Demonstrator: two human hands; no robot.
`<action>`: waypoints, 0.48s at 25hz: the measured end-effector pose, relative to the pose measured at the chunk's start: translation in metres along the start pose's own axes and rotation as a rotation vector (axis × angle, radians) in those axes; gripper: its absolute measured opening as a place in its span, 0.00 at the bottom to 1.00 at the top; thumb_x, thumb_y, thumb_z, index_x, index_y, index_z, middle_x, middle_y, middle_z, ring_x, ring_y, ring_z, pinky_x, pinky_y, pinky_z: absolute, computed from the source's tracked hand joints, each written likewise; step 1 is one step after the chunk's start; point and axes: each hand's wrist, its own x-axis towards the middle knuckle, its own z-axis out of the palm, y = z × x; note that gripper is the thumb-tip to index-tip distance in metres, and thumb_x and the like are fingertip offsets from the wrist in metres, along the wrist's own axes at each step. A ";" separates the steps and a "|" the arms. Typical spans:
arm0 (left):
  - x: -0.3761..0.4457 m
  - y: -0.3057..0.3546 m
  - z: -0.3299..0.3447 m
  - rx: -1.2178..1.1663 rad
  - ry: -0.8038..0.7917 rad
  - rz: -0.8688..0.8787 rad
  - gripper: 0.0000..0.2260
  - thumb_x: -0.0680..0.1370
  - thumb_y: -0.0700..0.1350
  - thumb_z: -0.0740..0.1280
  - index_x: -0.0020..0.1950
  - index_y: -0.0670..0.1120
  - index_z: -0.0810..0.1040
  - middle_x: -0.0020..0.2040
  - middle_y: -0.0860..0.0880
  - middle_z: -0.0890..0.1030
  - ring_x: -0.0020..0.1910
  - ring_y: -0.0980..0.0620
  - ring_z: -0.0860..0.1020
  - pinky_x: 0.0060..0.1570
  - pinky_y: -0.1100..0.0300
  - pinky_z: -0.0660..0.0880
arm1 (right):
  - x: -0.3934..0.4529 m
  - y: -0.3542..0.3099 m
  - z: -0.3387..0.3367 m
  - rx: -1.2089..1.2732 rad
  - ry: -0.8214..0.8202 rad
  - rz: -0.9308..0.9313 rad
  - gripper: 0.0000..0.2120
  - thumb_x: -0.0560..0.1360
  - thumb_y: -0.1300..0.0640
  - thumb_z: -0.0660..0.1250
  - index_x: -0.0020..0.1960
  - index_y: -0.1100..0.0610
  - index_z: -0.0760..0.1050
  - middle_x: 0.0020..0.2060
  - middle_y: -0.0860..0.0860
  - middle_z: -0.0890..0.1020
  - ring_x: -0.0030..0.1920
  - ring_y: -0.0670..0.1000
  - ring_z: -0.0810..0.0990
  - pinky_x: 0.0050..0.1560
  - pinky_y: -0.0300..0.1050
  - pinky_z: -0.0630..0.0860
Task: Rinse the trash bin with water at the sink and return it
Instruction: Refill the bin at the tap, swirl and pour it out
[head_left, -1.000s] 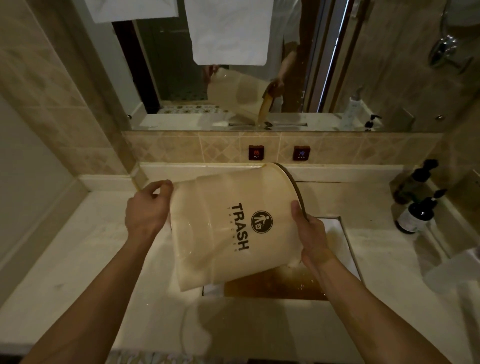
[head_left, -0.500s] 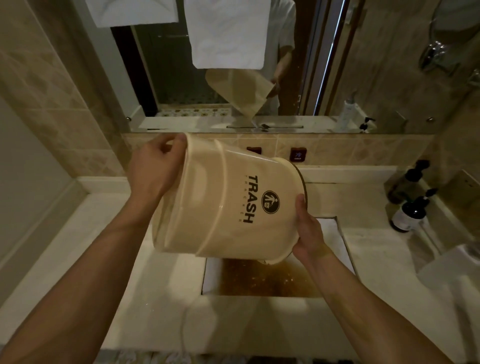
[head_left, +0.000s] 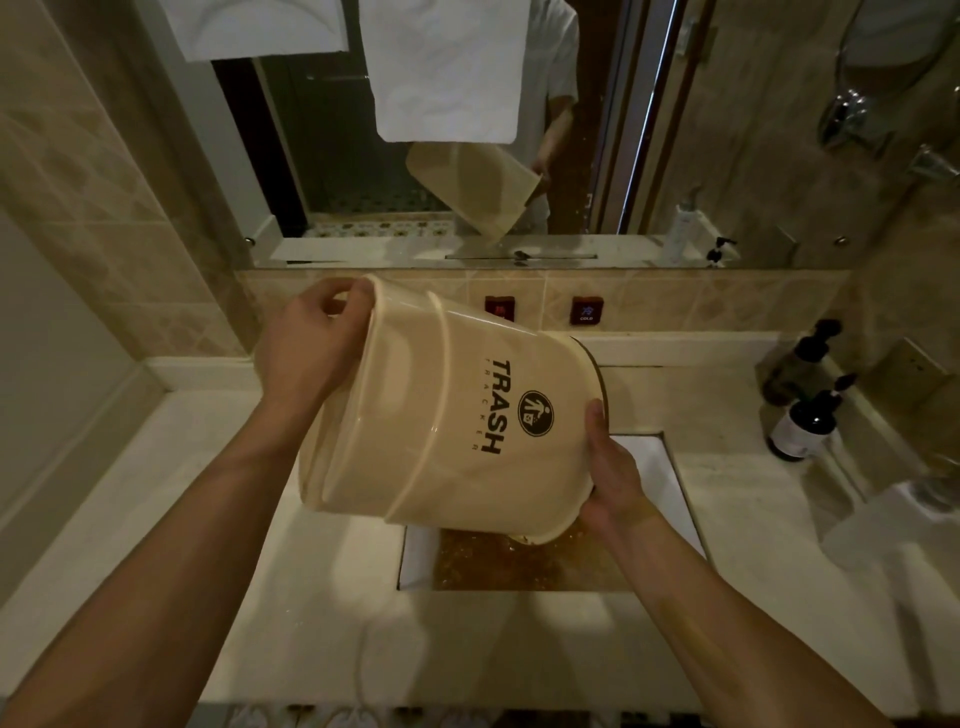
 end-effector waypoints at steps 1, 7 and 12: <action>-0.001 -0.008 0.000 -0.026 -0.004 -0.013 0.21 0.77 0.64 0.57 0.61 0.56 0.80 0.54 0.49 0.84 0.54 0.45 0.80 0.54 0.49 0.76 | -0.004 -0.004 0.002 -0.025 -0.014 -0.021 0.35 0.67 0.34 0.72 0.62 0.58 0.78 0.57 0.58 0.83 0.56 0.62 0.82 0.57 0.68 0.76; -0.018 -0.074 0.010 -0.455 -0.133 -0.438 0.27 0.75 0.65 0.60 0.63 0.47 0.78 0.53 0.43 0.82 0.49 0.46 0.79 0.49 0.48 0.78 | -0.023 -0.047 0.039 -0.426 -0.038 -0.301 0.11 0.69 0.45 0.74 0.47 0.51 0.83 0.42 0.49 0.87 0.48 0.55 0.85 0.48 0.53 0.82; -0.048 -0.117 0.033 -0.591 -0.322 -0.836 0.21 0.78 0.62 0.60 0.49 0.44 0.77 0.42 0.43 0.78 0.45 0.42 0.76 0.44 0.49 0.75 | -0.037 -0.044 0.074 -1.129 -0.050 -0.601 0.30 0.60 0.28 0.69 0.47 0.52 0.82 0.38 0.47 0.84 0.41 0.47 0.81 0.45 0.50 0.80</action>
